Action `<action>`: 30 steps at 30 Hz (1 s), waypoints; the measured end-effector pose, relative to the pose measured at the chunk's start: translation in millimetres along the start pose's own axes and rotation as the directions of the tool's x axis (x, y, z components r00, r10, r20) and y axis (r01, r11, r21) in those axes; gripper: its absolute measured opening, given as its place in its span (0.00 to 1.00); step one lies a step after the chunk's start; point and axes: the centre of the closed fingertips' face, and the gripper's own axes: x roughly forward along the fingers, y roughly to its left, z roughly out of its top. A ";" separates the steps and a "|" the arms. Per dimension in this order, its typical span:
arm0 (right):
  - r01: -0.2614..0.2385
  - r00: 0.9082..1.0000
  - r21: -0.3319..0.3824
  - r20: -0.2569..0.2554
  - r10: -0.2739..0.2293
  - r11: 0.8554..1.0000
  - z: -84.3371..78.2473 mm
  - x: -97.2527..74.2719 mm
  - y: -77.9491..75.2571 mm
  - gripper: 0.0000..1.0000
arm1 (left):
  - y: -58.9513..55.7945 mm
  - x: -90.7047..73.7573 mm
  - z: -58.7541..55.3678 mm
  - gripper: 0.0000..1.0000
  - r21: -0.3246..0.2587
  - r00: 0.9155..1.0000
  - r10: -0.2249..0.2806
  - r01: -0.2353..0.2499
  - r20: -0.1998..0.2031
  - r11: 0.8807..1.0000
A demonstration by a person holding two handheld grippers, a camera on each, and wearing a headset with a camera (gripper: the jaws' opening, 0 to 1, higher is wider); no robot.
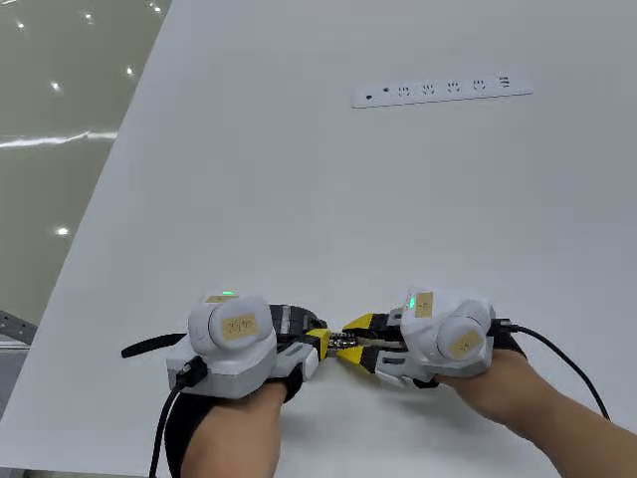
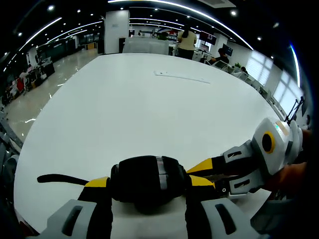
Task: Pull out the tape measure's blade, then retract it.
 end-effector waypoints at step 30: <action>0.016 0.999 -0.031 -0.041 -0.018 0.999 -2.0 1.4 1.0 0.16 | 2.6 -0.9 2.1 0.59 0.005 0.999 -0.028 0.028 0.020 1.000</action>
